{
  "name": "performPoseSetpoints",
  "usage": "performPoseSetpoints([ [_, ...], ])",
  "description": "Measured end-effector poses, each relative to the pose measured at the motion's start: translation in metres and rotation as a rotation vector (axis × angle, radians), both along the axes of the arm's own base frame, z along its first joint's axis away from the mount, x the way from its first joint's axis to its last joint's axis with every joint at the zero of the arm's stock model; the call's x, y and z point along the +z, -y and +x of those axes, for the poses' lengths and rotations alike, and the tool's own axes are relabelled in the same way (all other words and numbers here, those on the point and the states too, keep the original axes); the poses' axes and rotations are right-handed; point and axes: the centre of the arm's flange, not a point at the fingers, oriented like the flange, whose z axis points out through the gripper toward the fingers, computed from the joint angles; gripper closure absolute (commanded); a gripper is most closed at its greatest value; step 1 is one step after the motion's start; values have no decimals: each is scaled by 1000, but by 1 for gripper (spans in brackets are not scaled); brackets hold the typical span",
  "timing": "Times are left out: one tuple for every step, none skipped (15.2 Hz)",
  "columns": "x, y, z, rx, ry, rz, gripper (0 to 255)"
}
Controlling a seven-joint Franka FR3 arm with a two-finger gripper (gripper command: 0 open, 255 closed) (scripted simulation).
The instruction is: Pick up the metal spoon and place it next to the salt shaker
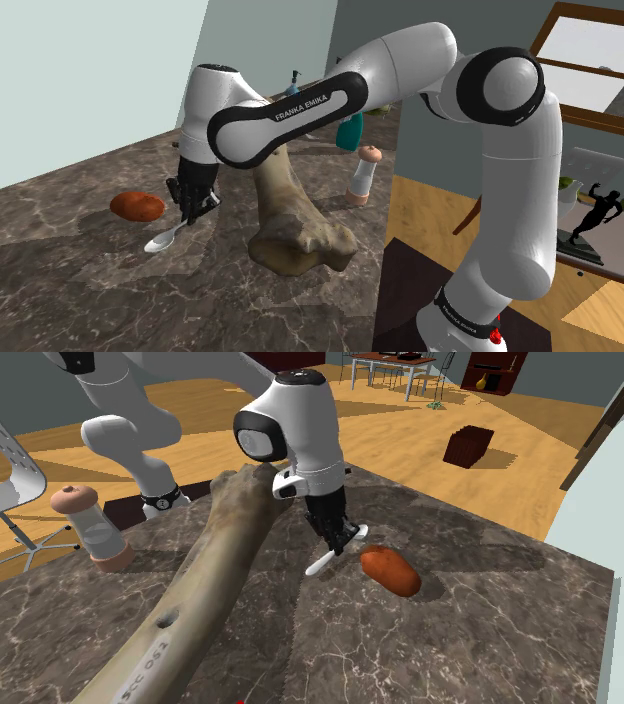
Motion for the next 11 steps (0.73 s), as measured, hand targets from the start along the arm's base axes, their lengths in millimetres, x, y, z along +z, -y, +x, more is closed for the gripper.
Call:
performPoseSetpoints([
  [6,0,-1,0,0,0,255],
  [11,0,-1,0,0,0,255],
  [16,0,-1,0,0,0,255],
  [21,0,0,0,0,0,255],
  [27,0,0,0,0,0,255],
  [32,-1,0,0,0,0,255],
  [37,0,0,0,0,0,255],
  [43,0,0,0,0,0,255],
  [47,0,0,0,0,0,255],
  [52,1,0,0,0,0,255],
  [58,1,1,0,0,0,255],
])
